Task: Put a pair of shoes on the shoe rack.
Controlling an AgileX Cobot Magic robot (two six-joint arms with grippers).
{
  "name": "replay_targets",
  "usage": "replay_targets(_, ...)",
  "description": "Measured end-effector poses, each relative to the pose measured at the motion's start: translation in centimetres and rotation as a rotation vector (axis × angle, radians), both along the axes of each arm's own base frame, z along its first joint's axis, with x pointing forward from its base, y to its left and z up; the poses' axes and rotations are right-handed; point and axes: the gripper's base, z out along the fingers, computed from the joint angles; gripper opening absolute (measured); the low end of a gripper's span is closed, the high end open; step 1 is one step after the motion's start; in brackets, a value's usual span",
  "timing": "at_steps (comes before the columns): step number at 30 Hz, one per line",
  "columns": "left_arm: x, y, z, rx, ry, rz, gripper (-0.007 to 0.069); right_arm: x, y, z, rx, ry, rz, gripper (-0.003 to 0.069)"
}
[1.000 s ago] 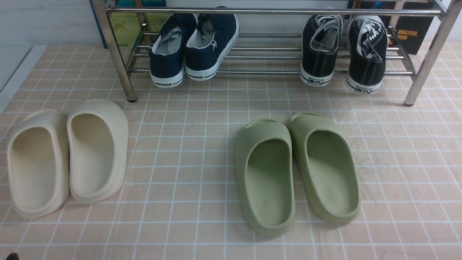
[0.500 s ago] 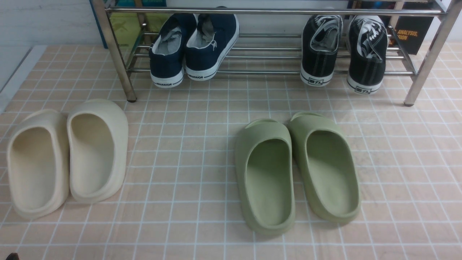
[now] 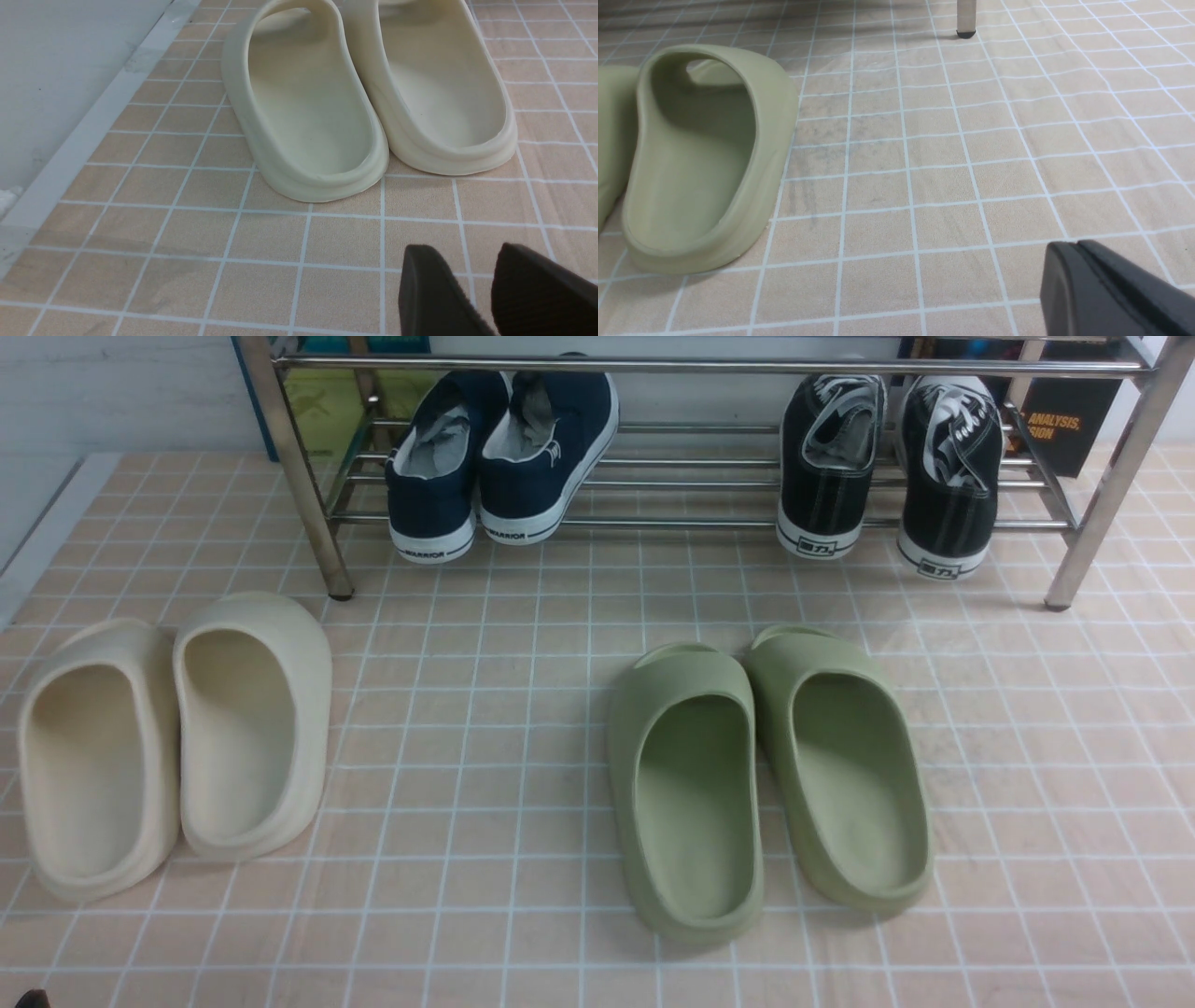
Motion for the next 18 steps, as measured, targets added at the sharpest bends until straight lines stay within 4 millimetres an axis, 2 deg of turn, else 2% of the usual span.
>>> replay_targets(18, 0.0, 0.0, -0.01, 0.0, 0.001, 0.0, 0.0237, 0.0, 0.0, 0.0, -0.001, 0.0, 0.0, 0.0009)
